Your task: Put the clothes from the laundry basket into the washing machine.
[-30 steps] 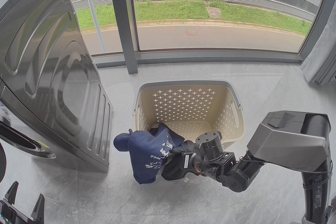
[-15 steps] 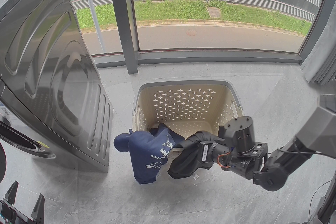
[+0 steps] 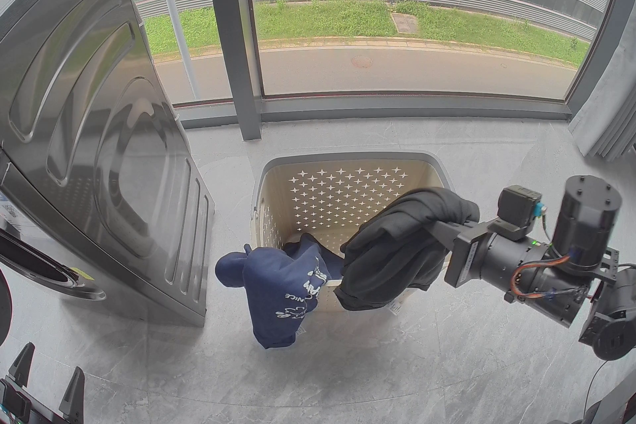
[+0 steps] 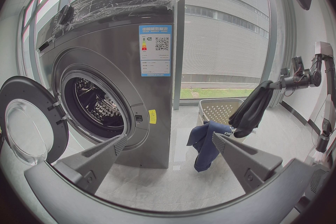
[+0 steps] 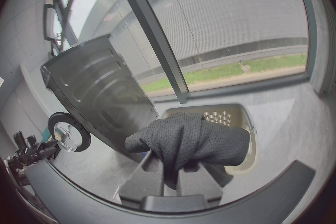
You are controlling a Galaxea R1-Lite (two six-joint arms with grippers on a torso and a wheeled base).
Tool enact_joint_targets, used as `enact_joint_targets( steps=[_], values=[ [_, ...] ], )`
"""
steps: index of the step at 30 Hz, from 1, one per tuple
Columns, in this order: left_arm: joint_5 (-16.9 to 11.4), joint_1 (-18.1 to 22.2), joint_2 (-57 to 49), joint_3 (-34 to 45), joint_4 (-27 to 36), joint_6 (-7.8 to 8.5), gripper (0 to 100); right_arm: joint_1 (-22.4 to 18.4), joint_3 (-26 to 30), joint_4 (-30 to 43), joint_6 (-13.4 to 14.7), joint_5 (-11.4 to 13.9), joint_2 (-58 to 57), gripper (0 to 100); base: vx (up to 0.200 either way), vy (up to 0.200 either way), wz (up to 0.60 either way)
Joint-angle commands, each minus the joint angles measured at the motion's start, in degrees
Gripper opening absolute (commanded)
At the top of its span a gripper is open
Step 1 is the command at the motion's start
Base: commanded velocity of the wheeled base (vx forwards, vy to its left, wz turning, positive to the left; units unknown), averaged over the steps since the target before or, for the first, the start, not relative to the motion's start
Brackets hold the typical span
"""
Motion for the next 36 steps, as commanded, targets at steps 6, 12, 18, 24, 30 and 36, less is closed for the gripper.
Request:
enact_joint_targets(
  steps=[6,12,18,24,30,36],
  values=[
    [0.1,0.0,-0.4,0.9,0.0,-0.52,100,0.1,4.4,-9.0,-3.5,2.3,-5.8,0,-0.2,0.0,0.0],
    [0.1,0.0,-0.4,0.9,0.0,-0.52,100,0.1,4.7,-9.1,-3.6,2.5,-5.7,0,-0.2,0.0,0.0],
    [0.1,0.0,-0.4,0.9,0.0,-0.52,100,0.1,4.9,-9.1,-3.6,3.0,-5.7,0,-0.2,0.0,0.0],
    [0.1,0.0,-0.4,0.9,0.0,-0.52,100,0.1,5.1,-9.1,-4.2,4.3,-5.7,0,-0.1,0.0,0.0],
    [0.1,0.0,-0.4,0.8,0.0,-0.52,100,0.1,5.3,-9.1,-4.9,4.4,-5.7,0,0.0,0.1,0.0],
    [0.1,0.0,-0.4,0.8,0.1,-0.6,100,0.1,5.3,-9.1,-4.9,4.5,-5.8,0,0.0,0.2,0.0]
  ],
)
